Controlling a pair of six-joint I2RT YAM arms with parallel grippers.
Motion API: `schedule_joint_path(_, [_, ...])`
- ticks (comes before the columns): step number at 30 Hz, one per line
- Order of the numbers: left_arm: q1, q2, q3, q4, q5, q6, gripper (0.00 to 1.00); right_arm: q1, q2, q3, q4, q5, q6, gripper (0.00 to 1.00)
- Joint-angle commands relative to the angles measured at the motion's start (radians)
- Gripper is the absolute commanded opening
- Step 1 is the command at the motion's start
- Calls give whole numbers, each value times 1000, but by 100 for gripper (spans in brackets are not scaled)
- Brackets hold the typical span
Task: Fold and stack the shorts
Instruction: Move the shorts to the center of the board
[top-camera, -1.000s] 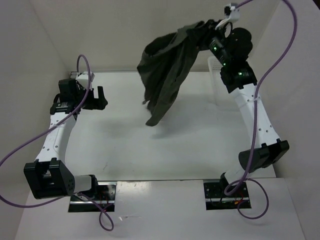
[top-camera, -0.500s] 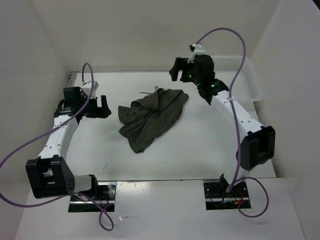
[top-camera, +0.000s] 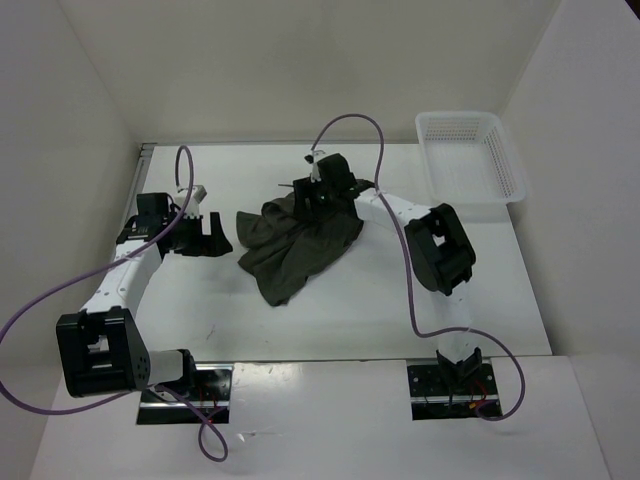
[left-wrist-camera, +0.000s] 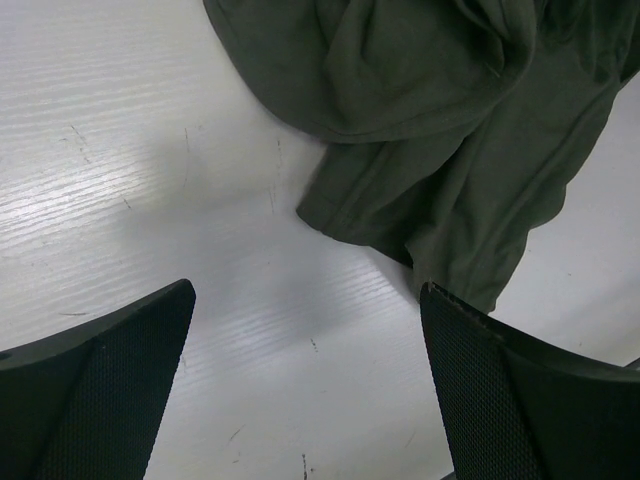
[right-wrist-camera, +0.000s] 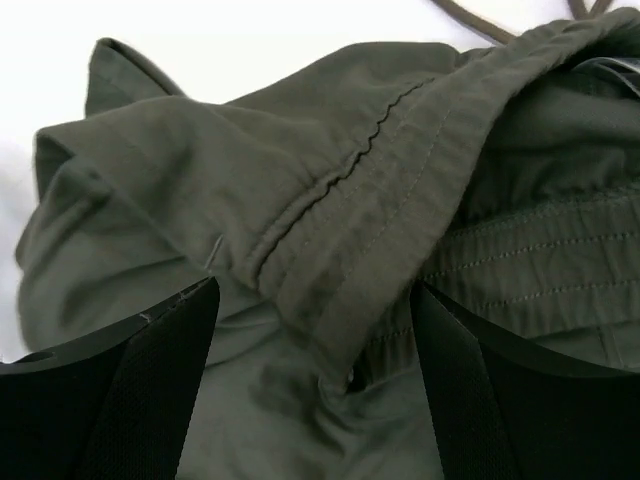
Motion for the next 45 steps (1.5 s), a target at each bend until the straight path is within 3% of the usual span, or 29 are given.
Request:
schedule_joint_path(1, [7, -16, 3, 6, 33, 4, 100, 5, 18, 90, 5, -2, 19, 82])
schedule_joint_path(4, [7, -16, 3, 6, 33, 4, 100, 5, 28, 90, -4, 7, 28, 80])
schedule_joint_path(6, [7, -16, 3, 15, 33, 4, 100, 5, 28, 64, 10, -34, 28, 60])
schedule_joint_path(8, [7, -16, -8, 15, 33, 4, 100, 5, 28, 64, 10, -118, 28, 29])
schedule_joint_path(9, [7, -16, -8, 15, 33, 4, 100, 5, 39, 84, -9, -139, 17, 0])
schedule_joint_path(12, [7, -16, -8, 15, 21, 4, 100, -4, 39, 160, -116, -174, -21, 0])
schedule_joint_path(15, [7, -5, 14, 15, -19, 4, 100, -59, -83, 124, -147, -214, -64, 0])
schedule_joint_path(19, [-45, 46, 50, 46, -71, 4, 100, -203, -383, -43, -122, -214, -64, 0])
schedule_joint_path(25, [-88, 159, 148, 118, -35, 4, 100, -245, -557, -284, -223, -88, -130, 0])
schedule_joint_path(30, [-101, 279, 245, 142, -7, 4, 100, -254, -654, -381, -225, -68, -130, 0])
schedule_joint_path(34, [-110, 398, 307, 152, 103, 4, 97, -254, -688, -436, -178, -119, -95, 0])
schedule_joint_path(39, [-142, 627, 428, 69, 56, 4, 93, -254, -709, -485, -121, -119, -67, 0])
schedule_joint_path(41, [-151, 728, 544, 46, 56, 4, 92, -254, -722, -508, -121, -119, -67, 0])
schedule_joint_path(45, [-151, 799, 658, 78, 56, 4, 92, -254, -740, -517, -121, -119, -77, 0])
